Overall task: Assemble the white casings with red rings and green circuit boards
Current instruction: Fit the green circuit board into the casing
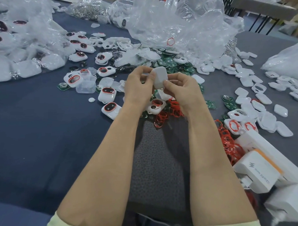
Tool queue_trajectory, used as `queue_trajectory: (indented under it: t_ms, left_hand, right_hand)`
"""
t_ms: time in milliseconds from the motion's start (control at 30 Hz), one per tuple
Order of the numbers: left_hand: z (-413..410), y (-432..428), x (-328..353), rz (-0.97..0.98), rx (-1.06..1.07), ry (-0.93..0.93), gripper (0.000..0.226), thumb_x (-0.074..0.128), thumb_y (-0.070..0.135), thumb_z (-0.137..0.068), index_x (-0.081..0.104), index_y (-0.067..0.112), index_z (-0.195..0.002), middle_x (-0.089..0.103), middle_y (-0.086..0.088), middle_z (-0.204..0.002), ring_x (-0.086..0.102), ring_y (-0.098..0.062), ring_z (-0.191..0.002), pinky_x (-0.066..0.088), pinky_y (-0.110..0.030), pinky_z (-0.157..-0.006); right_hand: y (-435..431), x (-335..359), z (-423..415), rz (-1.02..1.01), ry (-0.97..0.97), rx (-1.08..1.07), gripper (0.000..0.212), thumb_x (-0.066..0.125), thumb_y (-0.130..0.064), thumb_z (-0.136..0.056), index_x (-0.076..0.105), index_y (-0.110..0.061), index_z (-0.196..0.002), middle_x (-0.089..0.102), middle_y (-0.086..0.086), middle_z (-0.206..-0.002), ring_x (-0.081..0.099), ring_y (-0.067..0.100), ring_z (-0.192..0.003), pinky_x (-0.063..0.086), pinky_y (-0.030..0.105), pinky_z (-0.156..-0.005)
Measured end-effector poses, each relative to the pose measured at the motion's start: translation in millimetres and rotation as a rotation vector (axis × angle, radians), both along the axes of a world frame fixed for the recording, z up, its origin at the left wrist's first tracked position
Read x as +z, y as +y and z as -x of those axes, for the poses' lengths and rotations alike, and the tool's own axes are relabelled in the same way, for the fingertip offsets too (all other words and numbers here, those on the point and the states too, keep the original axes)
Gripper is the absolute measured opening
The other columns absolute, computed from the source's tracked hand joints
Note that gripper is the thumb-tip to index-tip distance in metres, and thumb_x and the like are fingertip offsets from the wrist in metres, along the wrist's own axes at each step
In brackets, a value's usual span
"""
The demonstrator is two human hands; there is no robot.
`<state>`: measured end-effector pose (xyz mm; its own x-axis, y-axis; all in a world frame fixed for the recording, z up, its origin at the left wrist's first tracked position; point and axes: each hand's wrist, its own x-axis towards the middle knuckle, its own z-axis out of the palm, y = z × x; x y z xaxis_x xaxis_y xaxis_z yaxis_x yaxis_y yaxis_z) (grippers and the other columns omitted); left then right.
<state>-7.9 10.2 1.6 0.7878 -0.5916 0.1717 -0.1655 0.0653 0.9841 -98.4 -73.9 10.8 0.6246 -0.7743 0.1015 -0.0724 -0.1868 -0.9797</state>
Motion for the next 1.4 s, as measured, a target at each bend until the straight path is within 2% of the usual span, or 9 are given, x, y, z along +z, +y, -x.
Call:
queue_trajectory:
  t_ms: [233,433,533,600,667,733,967,1133,1400]
  left_hand:
    - [-1,-3,-3,0.026,0.101,0.038,0.005,0.059,0.014,-0.093,0.06,0.016,-0.088,0.068,-0.019,-0.098,0.066,-0.036,-0.094,0.052,-0.051,-0.089]
    - [1,-2,2,0.163,0.091,0.241,0.016,0.058,0.019,-0.096,0.062,0.017,-0.08,0.068,-0.016,-0.09,0.065,-0.044,-0.095,0.054,-0.055,-0.086]
    - [3,-2,5,0.24,0.021,0.32,0.021,0.05,0.02,-0.1,0.063,0.012,-0.086,0.068,-0.002,-0.084,0.071,-0.028,-0.085,0.06,-0.035,-0.076]
    - [4,-2,5,0.247,0.013,0.303,0.013,0.052,0.015,-0.099,0.061,0.009,-0.092,0.068,-0.001,-0.083,0.069,-0.014,-0.075,0.056,-0.023,-0.069]
    - [4,-1,5,0.225,0.016,0.254,0.008,0.056,0.014,-0.096,0.062,0.009,-0.097,0.067,-0.005,-0.087,0.066,-0.014,-0.079,0.055,-0.027,-0.076]
    - [5,-1,5,0.194,-0.005,0.221,0.01,0.06,0.018,-0.094,0.063,0.01,-0.099,0.067,-0.007,-0.09,0.063,-0.015,-0.084,0.054,-0.031,-0.084]
    - [5,3,6,0.102,-0.085,0.146,0.02,0.063,0.015,-0.092,0.063,0.004,-0.11,0.067,-0.019,-0.109,0.064,-0.03,-0.107,0.052,-0.046,-0.095]
    - [7,3,5,0.078,-0.086,0.132,0.014,0.061,0.011,-0.093,0.062,0.009,-0.106,0.066,-0.02,-0.102,0.063,-0.036,-0.105,0.05,-0.049,-0.095]
    - [8,1,5,0.101,0.001,0.085,0.025,0.064,0.012,-0.091,0.063,0.003,-0.114,0.067,-0.016,-0.109,0.063,-0.026,-0.104,0.052,-0.042,-0.095]
  right_hand:
    - [8,-1,-8,0.294,0.077,-0.103,0.026,0.062,-0.007,-0.087,0.067,-0.013,-0.112,0.063,-0.004,-0.084,0.06,0.01,-0.077,0.05,0.024,-0.077]
    - [24,-3,-18,0.636,0.143,-0.132,0.04,0.065,-0.013,-0.085,0.06,-0.007,-0.124,0.056,0.009,-0.117,0.055,0.02,-0.103,0.046,0.028,-0.093]
    - [20,-2,-15,0.576,0.115,-0.156,0.028,0.061,-0.017,-0.091,0.066,-0.007,-0.117,0.054,0.005,-0.105,0.053,0.016,-0.094,0.041,0.009,-0.084]
    - [16,0,-13,0.381,0.03,-0.124,0.02,0.058,-0.019,-0.094,0.068,-0.006,-0.105,0.063,0.01,-0.096,0.062,0.023,-0.088,0.051,0.021,-0.083]
    - [14,1,-11,0.127,-0.091,-0.064,0.012,0.06,-0.015,-0.093,0.062,-0.008,-0.103,0.066,0.012,-0.095,0.067,0.018,-0.08,0.057,0.031,-0.072]
    - [12,0,-9,-0.012,-0.16,-0.028,0.013,0.062,-0.012,-0.092,0.058,-0.008,-0.103,0.066,0.008,-0.092,0.066,0.007,-0.072,0.054,0.021,-0.063]
    - [7,-1,-8,-0.073,-0.194,-0.014,0.011,0.057,-0.011,-0.094,0.062,-0.016,-0.103,0.062,0.004,-0.087,0.057,0.01,-0.072,0.047,0.019,-0.06]
    - [5,-6,-10,-0.068,-0.145,-0.075,0.007,0.059,-0.01,-0.093,0.06,-0.015,-0.097,0.066,0.012,-0.096,0.065,0.02,-0.084,0.055,0.029,-0.07]
    - [6,-7,-12,-0.173,-0.216,-0.048,0.003,0.058,-0.009,-0.094,0.058,-0.01,-0.097,0.066,0.007,-0.089,0.069,0.014,-0.073,0.056,0.025,-0.068]
